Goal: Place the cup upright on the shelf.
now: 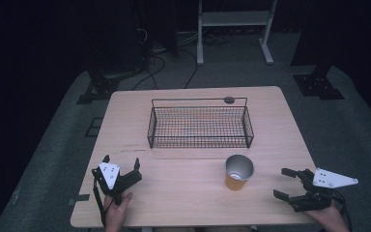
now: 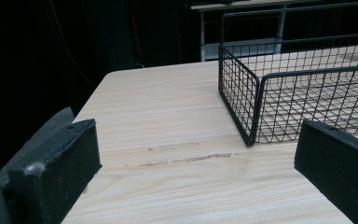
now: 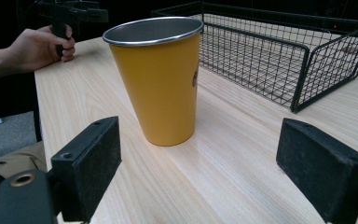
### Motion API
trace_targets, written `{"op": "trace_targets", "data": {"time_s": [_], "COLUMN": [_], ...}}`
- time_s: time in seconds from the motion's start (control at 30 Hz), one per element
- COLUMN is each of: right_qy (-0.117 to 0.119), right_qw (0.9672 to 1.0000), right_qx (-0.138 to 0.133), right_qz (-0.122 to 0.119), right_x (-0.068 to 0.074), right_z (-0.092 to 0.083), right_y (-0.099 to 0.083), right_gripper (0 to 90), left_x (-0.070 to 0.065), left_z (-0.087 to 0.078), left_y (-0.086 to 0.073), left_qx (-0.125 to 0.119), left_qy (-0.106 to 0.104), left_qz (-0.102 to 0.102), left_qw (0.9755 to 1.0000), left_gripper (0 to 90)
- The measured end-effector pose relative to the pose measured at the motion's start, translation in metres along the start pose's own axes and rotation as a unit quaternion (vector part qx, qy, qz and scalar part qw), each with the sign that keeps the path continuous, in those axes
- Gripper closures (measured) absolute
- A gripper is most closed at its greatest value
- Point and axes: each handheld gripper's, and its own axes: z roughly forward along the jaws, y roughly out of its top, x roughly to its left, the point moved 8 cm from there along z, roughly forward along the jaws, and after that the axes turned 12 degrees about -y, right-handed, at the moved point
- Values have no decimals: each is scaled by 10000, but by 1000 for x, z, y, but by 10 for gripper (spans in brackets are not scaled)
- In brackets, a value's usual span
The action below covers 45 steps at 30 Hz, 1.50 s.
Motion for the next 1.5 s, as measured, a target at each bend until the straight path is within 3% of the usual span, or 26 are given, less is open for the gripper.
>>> {"op": "trace_targets", "data": {"time_s": [0.17, 0.83, 1.5], "right_qy": [-10, 228, 264], "right_qw": [10000, 9997, 9991], "right_qx": [38, -52, 160], "right_qz": [31, -116, -297], "right_x": [0, 23, 33], "right_z": [1, 14, 35], "right_y": [-2, 14, 22], "right_gripper": [130, 128, 97], "left_x": [0, -1, -1], "left_z": [0, -1, -1], "left_y": [0, 0, 0], "left_qx": [0, -30, -30], "left_qy": [-5, -39, -43], "left_qz": [0, 10, 14], "left_qw": [10000, 10000, 10000], "left_gripper": [0, 0, 0]}}
